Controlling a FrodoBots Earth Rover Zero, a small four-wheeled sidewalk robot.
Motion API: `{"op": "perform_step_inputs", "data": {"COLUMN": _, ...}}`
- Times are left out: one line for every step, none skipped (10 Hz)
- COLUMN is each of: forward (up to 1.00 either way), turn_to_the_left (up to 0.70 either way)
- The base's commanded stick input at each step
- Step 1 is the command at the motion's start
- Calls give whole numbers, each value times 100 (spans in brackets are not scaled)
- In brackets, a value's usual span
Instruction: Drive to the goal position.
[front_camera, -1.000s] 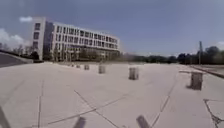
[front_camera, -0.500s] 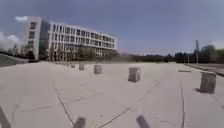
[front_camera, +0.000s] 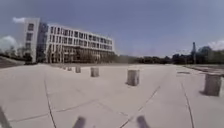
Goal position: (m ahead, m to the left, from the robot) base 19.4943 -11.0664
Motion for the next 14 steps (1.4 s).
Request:
{"op": "perform_step_inputs", "data": {"forward": 0, "turn_to_the_left": -45}}
{"op": "perform_step_inputs", "data": {"forward": 0, "turn_to_the_left": -45}}
{"op": "perform_step_inputs", "data": {"forward": 0, "turn_to_the_left": -45}}
{"op": "perform_step_inputs", "data": {"forward": 0, "turn_to_the_left": -45}}
{"op": "perform_step_inputs", "data": {"forward": 0, "turn_to_the_left": -45}}
{"op": "perform_step_inputs", "data": {"forward": 0, "turn_to_the_left": -45}}
{"op": "perform_step_inputs", "data": {"forward": 0, "turn_to_the_left": -45}}
{"op": "perform_step_inputs", "data": {"forward": 0, "turn_to_the_left": -45}}
{"op": "perform_step_inputs", "data": {"forward": 0, "turn_to_the_left": -16}}
{"op": "perform_step_inputs", "data": {"forward": 0, "turn_to_the_left": 0}}
{"op": "perform_step_inputs", "data": {"forward": 0, "turn_to_the_left": 0}}
{"op": "perform_step_inputs", "data": {"forward": 0, "turn_to_the_left": -20}}
{"op": "perform_step_inputs", "data": {"forward": 0, "turn_to_the_left": -45}}
{"op": "perform_step_inputs", "data": {"forward": 0, "turn_to_the_left": -45}}
